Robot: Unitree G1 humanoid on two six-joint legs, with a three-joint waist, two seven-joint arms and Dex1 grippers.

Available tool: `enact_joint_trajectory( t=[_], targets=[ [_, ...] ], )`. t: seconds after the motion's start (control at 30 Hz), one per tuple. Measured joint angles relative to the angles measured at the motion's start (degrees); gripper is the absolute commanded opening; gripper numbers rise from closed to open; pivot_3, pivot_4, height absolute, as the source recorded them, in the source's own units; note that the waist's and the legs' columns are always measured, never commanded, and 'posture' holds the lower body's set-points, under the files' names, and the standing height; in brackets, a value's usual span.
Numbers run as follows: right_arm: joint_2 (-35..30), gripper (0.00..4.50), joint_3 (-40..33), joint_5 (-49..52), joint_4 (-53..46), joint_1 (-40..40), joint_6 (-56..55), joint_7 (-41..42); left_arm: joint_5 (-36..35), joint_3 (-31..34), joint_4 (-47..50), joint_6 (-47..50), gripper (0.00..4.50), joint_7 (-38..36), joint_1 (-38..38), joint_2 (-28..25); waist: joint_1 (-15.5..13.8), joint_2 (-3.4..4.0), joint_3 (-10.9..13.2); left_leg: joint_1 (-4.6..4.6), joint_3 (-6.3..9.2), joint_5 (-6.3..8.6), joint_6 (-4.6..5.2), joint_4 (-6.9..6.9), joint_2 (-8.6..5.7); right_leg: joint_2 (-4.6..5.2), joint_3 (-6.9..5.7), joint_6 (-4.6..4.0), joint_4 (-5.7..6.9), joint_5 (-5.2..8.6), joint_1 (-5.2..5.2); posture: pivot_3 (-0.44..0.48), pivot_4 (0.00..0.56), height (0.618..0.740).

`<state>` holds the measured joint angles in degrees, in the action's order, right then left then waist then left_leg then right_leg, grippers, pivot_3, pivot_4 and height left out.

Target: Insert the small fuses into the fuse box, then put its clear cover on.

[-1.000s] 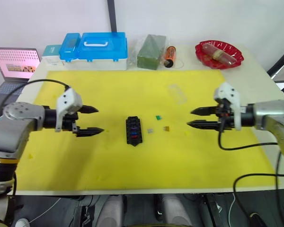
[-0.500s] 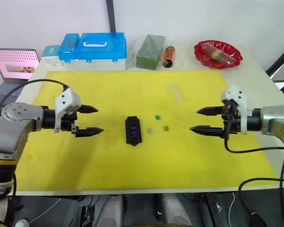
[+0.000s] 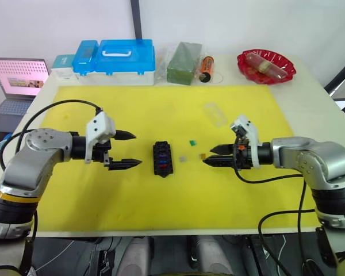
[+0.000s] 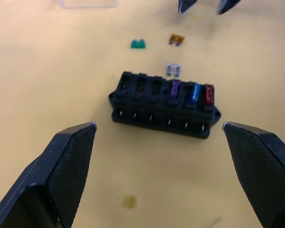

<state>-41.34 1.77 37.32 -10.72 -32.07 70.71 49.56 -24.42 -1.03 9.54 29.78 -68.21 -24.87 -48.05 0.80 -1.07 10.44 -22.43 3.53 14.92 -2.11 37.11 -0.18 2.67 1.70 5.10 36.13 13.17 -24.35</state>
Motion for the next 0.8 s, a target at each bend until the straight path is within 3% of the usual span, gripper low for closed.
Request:
enact_joint_trajectory(
  t=[0.8],
  targets=[
    [8.51,2.81,-2.85,1.27,14.61,-5.54,11.41,-5.94,0.22,-1.19,1.96,-2.53,4.5,0.72,1.91,0.6,0.31,0.01,-0.01,0.02,0.01,0.0,0.0,-0.01,0.0,-0.02,0.0,0.0,0.04,-0.01,0.0,0.0,0.15,0.74]
  ],
)
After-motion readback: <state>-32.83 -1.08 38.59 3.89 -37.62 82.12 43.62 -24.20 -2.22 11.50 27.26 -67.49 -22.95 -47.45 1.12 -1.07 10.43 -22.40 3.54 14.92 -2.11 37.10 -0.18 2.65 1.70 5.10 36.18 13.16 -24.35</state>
